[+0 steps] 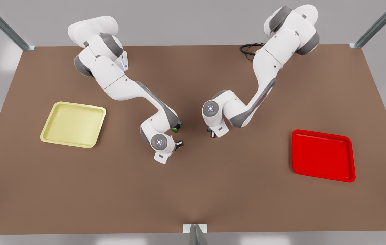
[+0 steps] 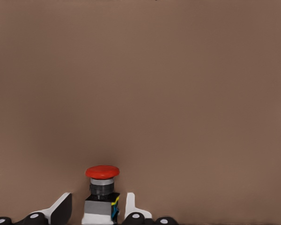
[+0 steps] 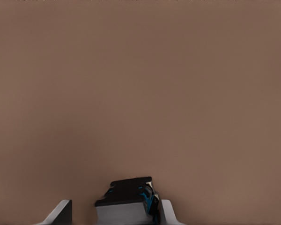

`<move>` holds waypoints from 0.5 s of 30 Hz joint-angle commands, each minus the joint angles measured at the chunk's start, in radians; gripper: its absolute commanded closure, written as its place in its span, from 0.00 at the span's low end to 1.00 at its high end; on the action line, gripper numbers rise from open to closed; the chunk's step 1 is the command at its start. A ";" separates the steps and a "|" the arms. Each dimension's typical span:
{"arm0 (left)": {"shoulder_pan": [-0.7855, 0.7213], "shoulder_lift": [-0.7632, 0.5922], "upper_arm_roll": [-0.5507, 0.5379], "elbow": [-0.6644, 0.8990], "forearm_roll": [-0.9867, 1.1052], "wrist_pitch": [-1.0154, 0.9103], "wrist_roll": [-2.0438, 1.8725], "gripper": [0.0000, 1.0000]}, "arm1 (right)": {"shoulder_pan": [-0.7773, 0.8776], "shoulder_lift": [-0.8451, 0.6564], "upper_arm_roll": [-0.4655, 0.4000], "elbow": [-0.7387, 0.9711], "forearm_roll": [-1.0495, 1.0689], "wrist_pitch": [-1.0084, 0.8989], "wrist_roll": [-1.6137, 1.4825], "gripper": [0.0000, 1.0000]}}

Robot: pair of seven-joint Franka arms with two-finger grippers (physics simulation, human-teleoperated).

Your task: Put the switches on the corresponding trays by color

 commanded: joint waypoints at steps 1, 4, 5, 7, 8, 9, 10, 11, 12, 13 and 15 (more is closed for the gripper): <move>0.000 -0.002 0.001 -0.003 -0.021 -0.001 0.032 0.09 | -0.001 0.000 0.000 0.000 0.000 0.000 0.000 0.37; 0.015 -0.080 0.010 -0.004 -0.104 -0.073 0.496 0.03 | -0.008 0.000 0.000 0.002 0.000 -0.001 -0.006 0.53; 0.017 -0.100 0.010 -0.021 -0.105 -0.074 0.543 0.02 | -0.011 0.000 0.002 0.002 0.000 -0.002 -0.006 0.53; 0.031 -0.178 0.012 -0.115 -0.162 -0.056 0.732 0.01 | -0.013 0.000 0.002 0.003 0.000 -0.005 -0.006 0.53; 0.031 -0.180 0.013 -0.132 -0.161 -0.039 0.750 0.01 | -0.013 0.000 0.002 0.003 0.000 -0.002 -0.006 0.46; 0.031 -0.166 0.013 -0.136 -0.162 -0.038 0.761 0.01 | -0.013 0.000 0.003 0.003 0.000 0.000 -0.006 0.37; 0.031 -0.163 0.012 -0.136 -0.153 -0.035 0.772 0.01 | -0.011 0.000 0.003 0.003 0.000 -0.002 -0.008 0.41; 0.031 -0.134 0.009 -0.138 -0.155 -0.012 0.783 0.00 | -0.013 0.000 0.003 0.003 0.000 -0.002 -0.008 0.52; 0.029 -0.121 0.009 -0.166 -0.161 0.105 0.772 0.00 | -0.013 0.000 0.005 0.003 0.002 -0.002 -0.014 0.60; 0.029 -0.104 0.010 -0.189 -0.162 0.173 0.781 0.00 | -0.013 0.002 0.005 0.003 0.000 -0.002 -0.014 0.59; 0.023 -0.112 0.007 -0.195 -0.193 0.206 0.755 0.00 | -0.013 0.000 0.005 0.003 0.002 0.000 -0.012 0.58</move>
